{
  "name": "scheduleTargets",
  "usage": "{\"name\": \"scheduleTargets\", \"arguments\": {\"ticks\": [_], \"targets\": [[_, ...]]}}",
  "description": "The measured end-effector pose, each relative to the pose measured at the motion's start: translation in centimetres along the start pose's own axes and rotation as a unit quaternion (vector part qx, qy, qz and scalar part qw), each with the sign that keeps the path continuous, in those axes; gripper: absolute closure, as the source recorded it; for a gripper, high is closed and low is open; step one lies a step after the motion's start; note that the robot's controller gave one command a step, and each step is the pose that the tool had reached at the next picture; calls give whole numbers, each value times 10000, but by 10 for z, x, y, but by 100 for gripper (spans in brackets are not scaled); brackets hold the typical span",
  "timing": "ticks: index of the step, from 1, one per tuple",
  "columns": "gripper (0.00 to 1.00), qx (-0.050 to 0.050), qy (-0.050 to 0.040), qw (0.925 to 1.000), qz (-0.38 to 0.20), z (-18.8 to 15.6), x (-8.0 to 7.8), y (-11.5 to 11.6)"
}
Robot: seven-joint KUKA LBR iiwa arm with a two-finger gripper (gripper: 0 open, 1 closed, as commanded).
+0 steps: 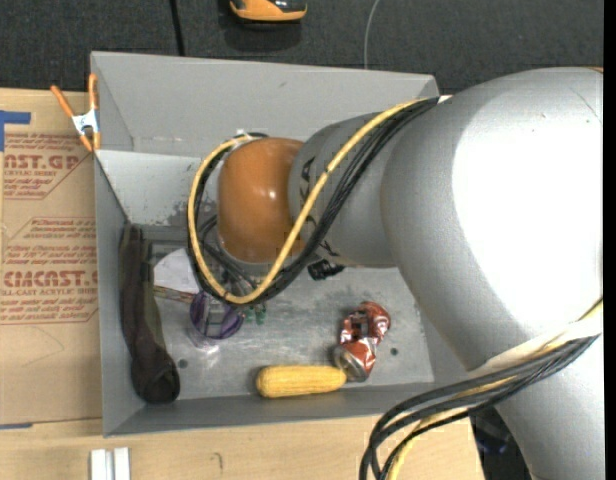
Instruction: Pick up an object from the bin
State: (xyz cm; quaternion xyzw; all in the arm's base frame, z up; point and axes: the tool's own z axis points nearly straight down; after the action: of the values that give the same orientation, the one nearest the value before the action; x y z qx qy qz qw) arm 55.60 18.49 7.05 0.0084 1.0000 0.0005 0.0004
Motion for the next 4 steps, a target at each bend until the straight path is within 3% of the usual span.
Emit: {"name": "scheduleTargets", "arguments": {"ticks": [1,2,3,4], "targets": [[100,-6,-15,9998,188,-141,-18,12],[0,-4,-8,9998,188,-140,-18,12],[0,-4,-8,9998,188,-140,-17,12],[0,-16,-35,9995,300,-90,-17,3]]}}
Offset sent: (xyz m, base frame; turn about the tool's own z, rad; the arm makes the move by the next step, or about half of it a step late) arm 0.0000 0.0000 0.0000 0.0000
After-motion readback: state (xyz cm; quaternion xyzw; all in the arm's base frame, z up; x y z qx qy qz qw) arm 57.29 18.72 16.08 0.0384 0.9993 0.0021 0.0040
